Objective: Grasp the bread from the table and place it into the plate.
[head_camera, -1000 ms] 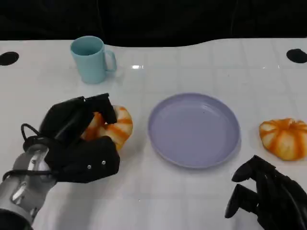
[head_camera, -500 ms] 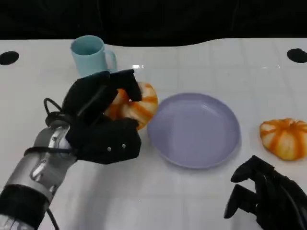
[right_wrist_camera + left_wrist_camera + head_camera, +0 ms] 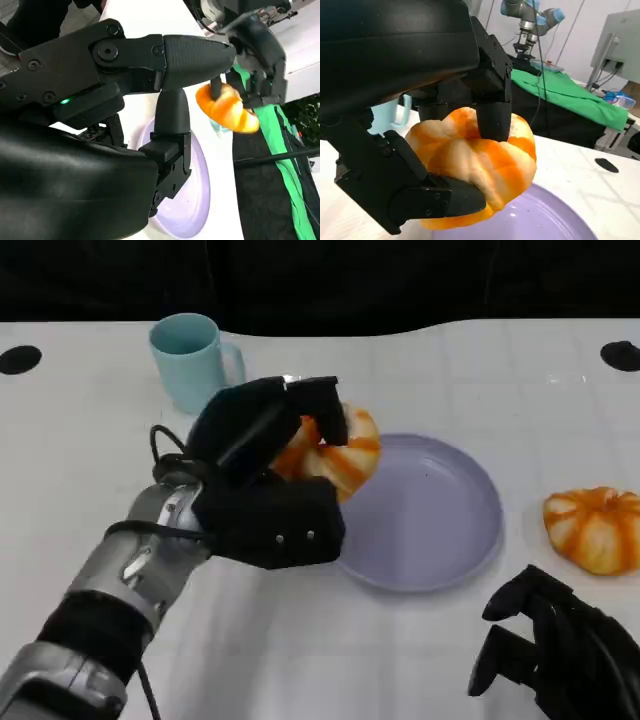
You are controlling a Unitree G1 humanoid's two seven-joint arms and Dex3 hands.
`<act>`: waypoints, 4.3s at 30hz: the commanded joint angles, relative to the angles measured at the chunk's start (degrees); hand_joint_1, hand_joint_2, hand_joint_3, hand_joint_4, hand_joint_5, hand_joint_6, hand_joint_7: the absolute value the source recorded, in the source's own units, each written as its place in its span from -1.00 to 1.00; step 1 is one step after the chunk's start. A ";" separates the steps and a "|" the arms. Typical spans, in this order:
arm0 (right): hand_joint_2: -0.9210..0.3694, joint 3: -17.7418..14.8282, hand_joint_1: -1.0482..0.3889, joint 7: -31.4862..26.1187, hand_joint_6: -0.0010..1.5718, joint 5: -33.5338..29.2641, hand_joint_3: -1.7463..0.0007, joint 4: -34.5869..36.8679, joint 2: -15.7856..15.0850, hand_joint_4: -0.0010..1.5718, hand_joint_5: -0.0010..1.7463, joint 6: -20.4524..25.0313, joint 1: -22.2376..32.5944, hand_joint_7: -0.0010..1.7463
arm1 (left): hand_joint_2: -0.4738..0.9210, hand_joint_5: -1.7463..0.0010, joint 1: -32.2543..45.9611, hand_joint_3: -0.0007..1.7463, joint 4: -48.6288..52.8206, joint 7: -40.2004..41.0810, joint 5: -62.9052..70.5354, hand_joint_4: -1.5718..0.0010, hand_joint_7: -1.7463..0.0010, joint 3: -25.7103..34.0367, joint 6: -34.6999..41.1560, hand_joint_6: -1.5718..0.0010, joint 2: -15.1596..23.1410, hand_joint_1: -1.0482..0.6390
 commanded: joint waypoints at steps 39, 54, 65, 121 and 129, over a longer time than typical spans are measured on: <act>-1.00 0.56 -0.25 -0.21 -0.56 0.21 0.45 -2.54 0.08 -0.24 1.00 -0.30 2.56 0.97 | 1.00 0.47 -13.58 -0.69 18.42 -4.62 5.27 0.65 0.90 -10.79 1.15 0.50 -7.83 -0.57; -1.00 0.24 -0.25 -0.10 -0.55 0.98 0.45 -2.62 0.06 -0.23 1.00 0.33 2.33 0.96 | 1.00 0.80 -12.56 -0.35 12.96 -9.84 6.39 1.00 0.98 -12.30 5.86 0.83 -5.80 -0.96; -1.00 -0.02 -0.25 -0.13 -0.55 1.59 0.46 -2.50 -0.23 -0.23 1.00 0.52 2.20 0.96 | 1.00 0.79 -9.33 -0.36 6.50 -13.40 4.12 1.00 0.98 -10.52 6.70 0.81 -2.95 -0.92; -1.00 0.97 -0.25 -0.97 -0.50 -0.35 0.42 -3.75 -0.46 -0.21 1.00 0.75 2.43 0.93 | 1.00 -0.93 38.52 -0.69 -40.34 -39.52 -62.77 0.42 -0.50 20.28 21.44 0.39 -7.62 -0.46; -1.00 0.76 -0.25 -0.51 -0.51 0.26 0.41 -4.16 -0.75 -0.22 1.00 1.23 2.52 0.93 | 1.00 -0.97 44.07 -0.66 -42.62 -41.81 -68.17 0.20 -0.50 21.92 25.77 0.22 -7.53 -0.49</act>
